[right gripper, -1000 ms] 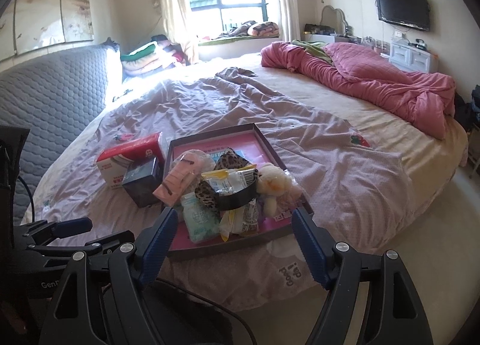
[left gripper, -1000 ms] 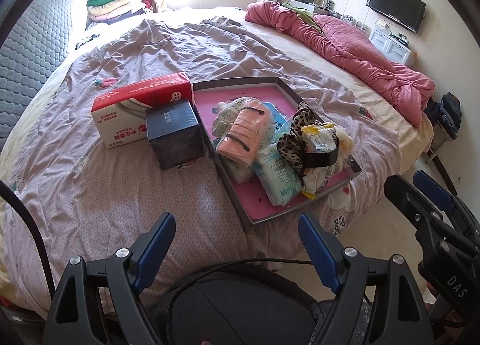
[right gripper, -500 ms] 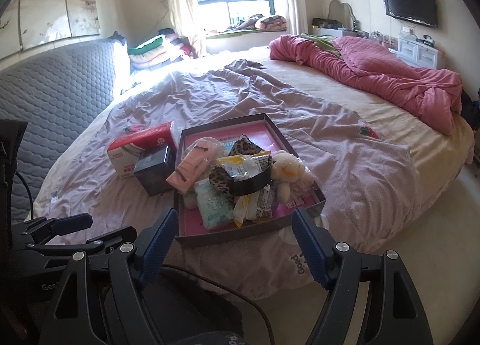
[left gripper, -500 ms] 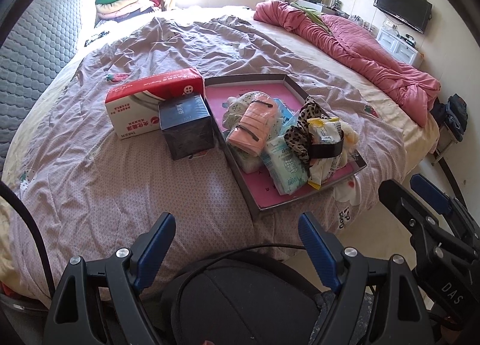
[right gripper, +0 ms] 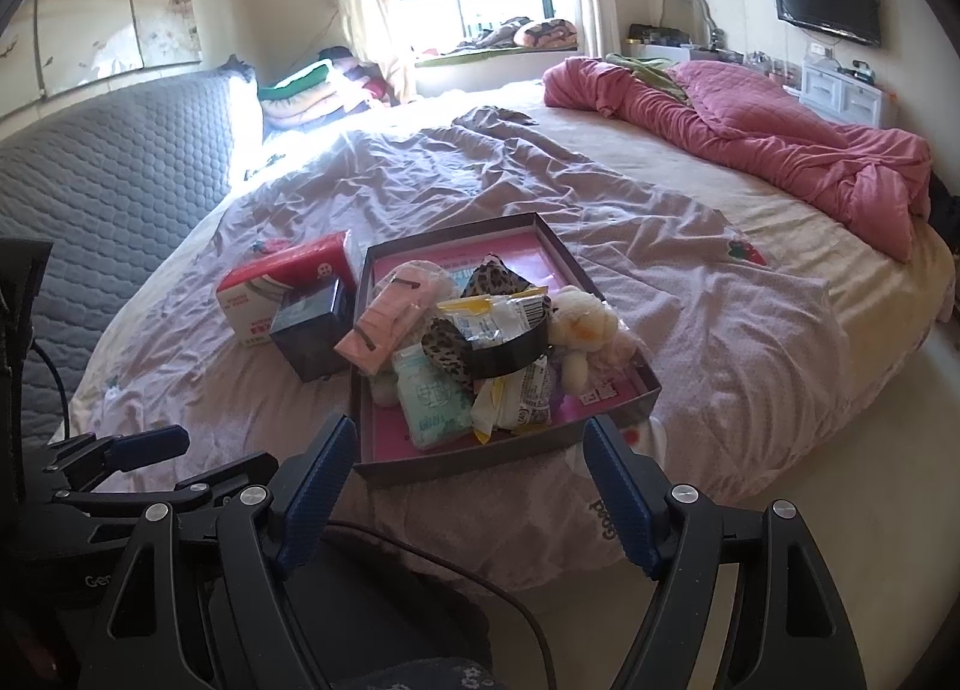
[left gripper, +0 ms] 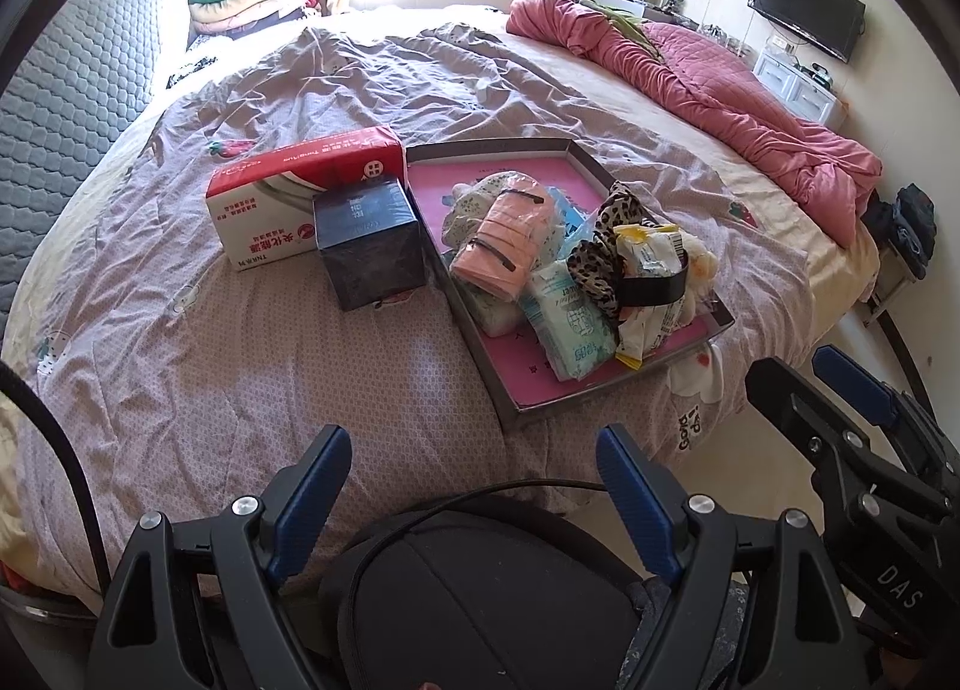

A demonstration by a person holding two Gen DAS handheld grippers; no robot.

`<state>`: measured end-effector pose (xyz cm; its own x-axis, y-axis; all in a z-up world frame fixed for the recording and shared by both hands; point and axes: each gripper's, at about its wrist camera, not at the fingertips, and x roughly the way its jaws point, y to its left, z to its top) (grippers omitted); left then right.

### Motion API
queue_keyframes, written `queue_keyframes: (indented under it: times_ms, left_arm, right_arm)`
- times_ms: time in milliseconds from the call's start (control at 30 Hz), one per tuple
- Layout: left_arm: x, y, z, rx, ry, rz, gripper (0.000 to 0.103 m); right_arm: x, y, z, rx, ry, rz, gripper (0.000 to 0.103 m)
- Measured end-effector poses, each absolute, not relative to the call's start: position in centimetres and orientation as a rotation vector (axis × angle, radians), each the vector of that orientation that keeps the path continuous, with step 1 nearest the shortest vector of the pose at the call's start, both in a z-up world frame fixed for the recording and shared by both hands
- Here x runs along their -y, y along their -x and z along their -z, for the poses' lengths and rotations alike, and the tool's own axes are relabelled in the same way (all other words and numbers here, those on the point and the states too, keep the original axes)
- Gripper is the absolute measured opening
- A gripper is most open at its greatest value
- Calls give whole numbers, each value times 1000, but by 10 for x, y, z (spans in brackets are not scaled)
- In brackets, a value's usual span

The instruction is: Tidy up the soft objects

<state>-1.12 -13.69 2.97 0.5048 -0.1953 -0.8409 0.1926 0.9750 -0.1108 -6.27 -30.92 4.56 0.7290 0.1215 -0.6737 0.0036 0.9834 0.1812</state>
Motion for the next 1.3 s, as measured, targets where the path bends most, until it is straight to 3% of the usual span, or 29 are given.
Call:
queue_keyframes:
  times_ms: [1300]
  left_arm:
    - [135,10,-23,-1033,-19,199,83]
  right_arm:
    - [308,60,-40,-761,-167,-77,79]
